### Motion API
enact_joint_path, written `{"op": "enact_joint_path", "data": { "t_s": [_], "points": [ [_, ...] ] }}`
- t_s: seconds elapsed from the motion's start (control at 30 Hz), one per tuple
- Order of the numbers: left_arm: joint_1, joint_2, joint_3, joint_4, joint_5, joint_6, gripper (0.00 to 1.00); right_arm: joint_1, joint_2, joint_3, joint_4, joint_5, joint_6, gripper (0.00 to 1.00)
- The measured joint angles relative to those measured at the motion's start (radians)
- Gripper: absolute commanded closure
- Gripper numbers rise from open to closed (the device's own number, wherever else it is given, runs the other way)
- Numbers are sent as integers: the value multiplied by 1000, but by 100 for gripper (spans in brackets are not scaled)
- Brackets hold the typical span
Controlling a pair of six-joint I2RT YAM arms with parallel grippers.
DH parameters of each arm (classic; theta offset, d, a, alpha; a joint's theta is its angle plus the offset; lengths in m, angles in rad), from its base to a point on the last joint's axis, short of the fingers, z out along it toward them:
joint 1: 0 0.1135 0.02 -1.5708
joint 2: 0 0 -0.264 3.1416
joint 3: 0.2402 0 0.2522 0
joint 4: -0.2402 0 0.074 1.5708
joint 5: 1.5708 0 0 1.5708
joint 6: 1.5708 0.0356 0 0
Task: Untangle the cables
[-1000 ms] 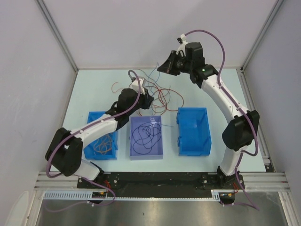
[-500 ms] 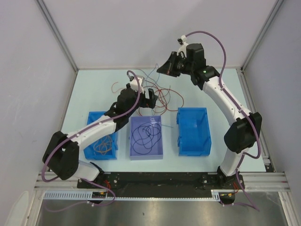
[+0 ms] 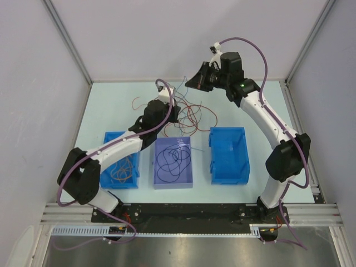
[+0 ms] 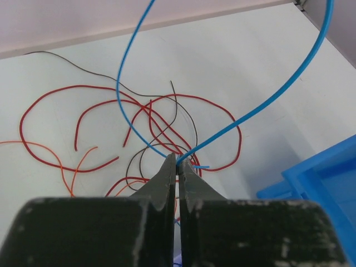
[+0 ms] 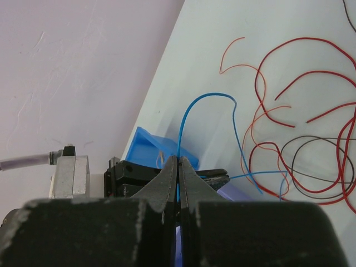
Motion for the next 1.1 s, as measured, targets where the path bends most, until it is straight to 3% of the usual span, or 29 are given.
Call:
{"op": "enact_joint_path", "data": {
  "t_s": [0.07,0.17,0.2,0.23,0.37,0.7,0.93,1.1],
  "points": [
    [-2,-6,0,-10,-8,-3,100,0,0,-1,1,-1,0,97],
    [-3,-49,0,-61,-28,-16,100,-2,0,-1,3,1,3,41],
    [-3,-72,6,-91,-31,-21,100,-3,0,0,3,6,3,13],
    [-3,-100,24,-129,-35,-27,100,-4,0,-1,1,19,-11,2],
    [-1,-158,177,-268,-45,-38,100,-7,0,0,-10,73,-24,0],
    [28,-156,744,-520,-34,-42,100,-10,-3,-5,-59,185,-58,1],
    [39,-96,862,-722,-66,-82,100,-15,-51,-61,-67,243,-75,0],
    [42,-46,809,-900,-62,-125,100,-29,-71,-71,-73,261,-80,0]
  ]
}}
